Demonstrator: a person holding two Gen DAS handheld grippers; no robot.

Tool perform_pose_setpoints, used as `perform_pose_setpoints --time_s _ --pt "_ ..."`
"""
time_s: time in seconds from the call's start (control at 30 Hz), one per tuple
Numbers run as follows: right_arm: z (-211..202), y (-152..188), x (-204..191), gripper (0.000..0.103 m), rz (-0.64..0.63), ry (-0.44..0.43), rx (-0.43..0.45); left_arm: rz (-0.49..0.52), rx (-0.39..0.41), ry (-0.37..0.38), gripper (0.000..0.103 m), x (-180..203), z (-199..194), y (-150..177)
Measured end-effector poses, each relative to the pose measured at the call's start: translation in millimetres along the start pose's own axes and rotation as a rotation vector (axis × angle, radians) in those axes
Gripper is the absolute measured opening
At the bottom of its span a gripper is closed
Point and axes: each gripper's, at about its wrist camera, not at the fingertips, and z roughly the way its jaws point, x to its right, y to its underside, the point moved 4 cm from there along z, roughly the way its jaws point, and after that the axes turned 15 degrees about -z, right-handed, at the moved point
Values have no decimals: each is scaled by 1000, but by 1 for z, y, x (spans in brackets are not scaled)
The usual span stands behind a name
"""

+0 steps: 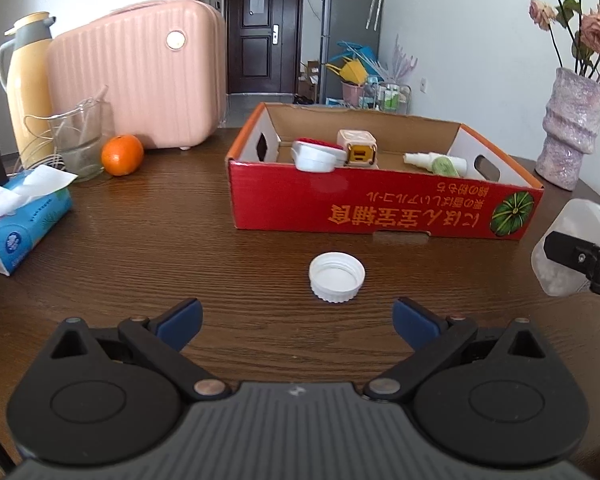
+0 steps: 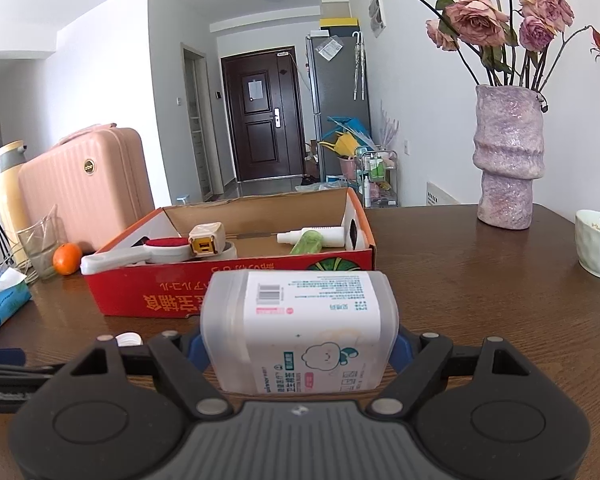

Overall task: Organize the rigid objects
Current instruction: 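Grasp the white ribbed bottle cap with the left gripper while the right gripper holds the container, then carry the ribbed cap and white square container over the cardboard box with both grippers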

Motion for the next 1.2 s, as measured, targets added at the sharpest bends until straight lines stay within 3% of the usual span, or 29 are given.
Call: perform_pose_setpoints --time_s 0.13,0.57,0.7,0.8,0.83,1.0,1.2 --pt "2 0 2 81 7 7 -2 14 -37 -7 103 9 17 0" --pt "12 4 7 81 17 40 -18 33 -44 -10 100 24 53 -14" --pt "13 4 7 81 15 40 -21 47 -79 6 85 26 61 -12" --pt "13 4 7 81 13 35 -22 94 -78 32 55 32 62 -7" --pt "12 4 6 81 12 34 -20 97 -83 54 41 33 60 -7" --pt "10 3 5 81 8 28 -11 113 -70 55 41 34 55 -5" --pt "6 0 3 81 1 14 6 97 23 76 41 33 32 -12"
